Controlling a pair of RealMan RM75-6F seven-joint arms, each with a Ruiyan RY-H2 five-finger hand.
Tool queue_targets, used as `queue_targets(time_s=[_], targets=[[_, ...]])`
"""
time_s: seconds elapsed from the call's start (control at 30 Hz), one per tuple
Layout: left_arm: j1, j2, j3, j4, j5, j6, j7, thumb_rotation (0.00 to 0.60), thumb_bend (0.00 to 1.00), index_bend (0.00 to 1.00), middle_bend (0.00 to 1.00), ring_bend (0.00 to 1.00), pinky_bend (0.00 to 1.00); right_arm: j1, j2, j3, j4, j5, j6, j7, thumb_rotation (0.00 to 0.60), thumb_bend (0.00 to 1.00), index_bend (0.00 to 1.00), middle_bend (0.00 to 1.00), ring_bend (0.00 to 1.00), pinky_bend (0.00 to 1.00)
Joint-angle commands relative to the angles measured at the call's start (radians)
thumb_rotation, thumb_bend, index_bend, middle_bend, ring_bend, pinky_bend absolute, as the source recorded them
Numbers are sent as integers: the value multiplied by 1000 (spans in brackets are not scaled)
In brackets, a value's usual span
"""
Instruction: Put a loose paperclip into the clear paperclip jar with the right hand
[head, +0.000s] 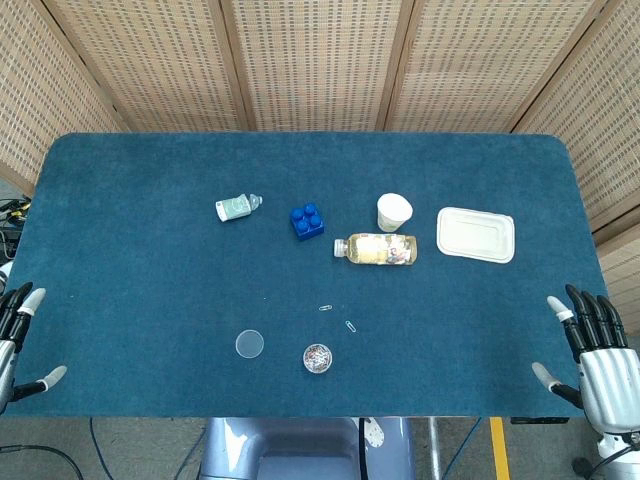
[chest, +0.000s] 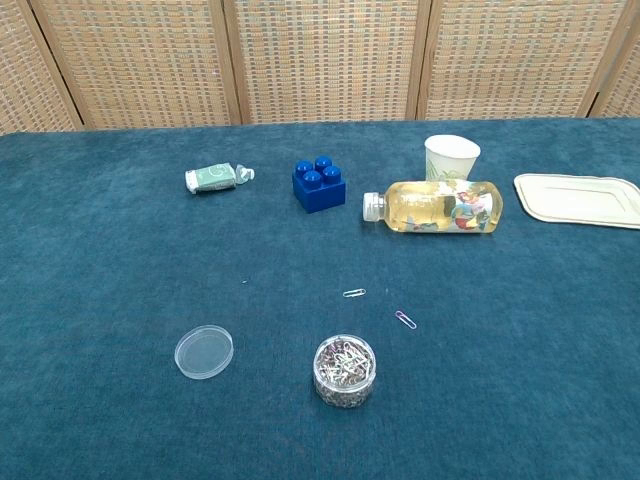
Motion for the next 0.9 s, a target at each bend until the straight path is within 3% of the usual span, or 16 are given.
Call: queue_targets(time_s=[0.03, 0.37, 0.63, 0.8, 0.9], targets=[[-1, -1, -1, 0, -2, -1, 1, 600, 0, 0, 0, 0, 0, 2, 0, 0, 2, 1, -4, 2, 600, 0, 91, 0, 0, 0], [-15, -15, -19, 13, -24, -13, 2, 600, 0, 0, 0, 0, 0, 107, 36, 31, -10, 9, -157, -55, 600, 0, 91, 0, 0, 0], [-22, -16, -33, 12, -48, -18, 1, 600, 0, 0, 0, 0, 0, 405, 116, 71, -113, -14, -571, 57, 600, 0, 89, 0, 0, 0], [-29, -17, -41, 15, -73, -34, -3, 600, 0, 0, 0, 0, 0, 543, 67, 112, -111, 31, -744, -11, 600, 0, 116, 0, 0, 0], [-35, -15, -46, 16, -91, -47, -8, 600, 0, 0, 0, 0, 0, 642, -26, 144, -94, 93, -862, -58, 600, 0, 169, 0, 0, 0]])
